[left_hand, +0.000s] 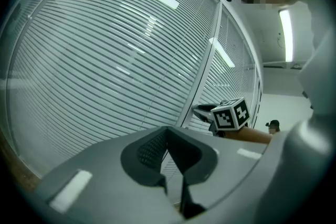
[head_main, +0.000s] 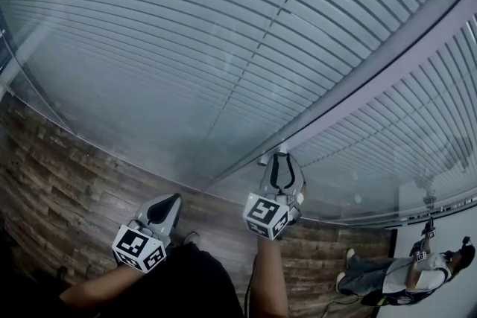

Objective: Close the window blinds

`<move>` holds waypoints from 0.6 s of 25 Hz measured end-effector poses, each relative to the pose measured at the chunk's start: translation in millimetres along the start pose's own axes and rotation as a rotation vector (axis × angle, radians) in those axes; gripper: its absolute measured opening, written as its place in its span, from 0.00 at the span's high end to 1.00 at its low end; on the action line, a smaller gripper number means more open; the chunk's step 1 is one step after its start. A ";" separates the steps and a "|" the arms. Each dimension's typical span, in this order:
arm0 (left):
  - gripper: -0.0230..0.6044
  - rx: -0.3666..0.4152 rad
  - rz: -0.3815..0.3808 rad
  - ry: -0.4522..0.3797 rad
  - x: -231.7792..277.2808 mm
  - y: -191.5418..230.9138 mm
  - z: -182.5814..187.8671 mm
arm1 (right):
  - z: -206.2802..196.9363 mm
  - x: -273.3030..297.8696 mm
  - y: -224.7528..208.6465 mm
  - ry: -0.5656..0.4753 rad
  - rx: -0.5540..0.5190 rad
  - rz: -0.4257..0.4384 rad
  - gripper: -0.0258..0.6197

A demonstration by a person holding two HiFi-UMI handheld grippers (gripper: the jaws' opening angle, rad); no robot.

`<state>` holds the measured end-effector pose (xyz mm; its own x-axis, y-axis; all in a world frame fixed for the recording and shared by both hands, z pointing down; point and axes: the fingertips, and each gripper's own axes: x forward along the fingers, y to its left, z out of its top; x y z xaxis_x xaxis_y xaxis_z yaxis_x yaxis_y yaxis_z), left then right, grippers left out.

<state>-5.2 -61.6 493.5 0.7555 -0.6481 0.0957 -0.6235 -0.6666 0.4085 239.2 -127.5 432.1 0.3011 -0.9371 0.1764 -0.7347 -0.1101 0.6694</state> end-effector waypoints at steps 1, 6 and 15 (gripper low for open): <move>0.96 -0.001 0.001 -0.001 -0.6 0.2 0.9 | 1.0 -0.4 0.2 -0.006 0.022 0.005 0.77; 0.96 -0.012 0.003 -0.009 0.7 3.5 2.3 | 2.9 -2.2 2.2 -0.054 0.355 0.080 0.75; 0.96 -0.021 0.003 -0.012 4.3 5.1 2.8 | 2.9 -13.0 -0.7 -0.119 0.887 0.159 0.73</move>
<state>-5.7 -68.8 493.4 0.7512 -0.6543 0.0865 -0.6212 -0.6568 0.4275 234.0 -116.2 427.2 0.1274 -0.9856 0.1109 -0.9753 -0.1448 -0.1668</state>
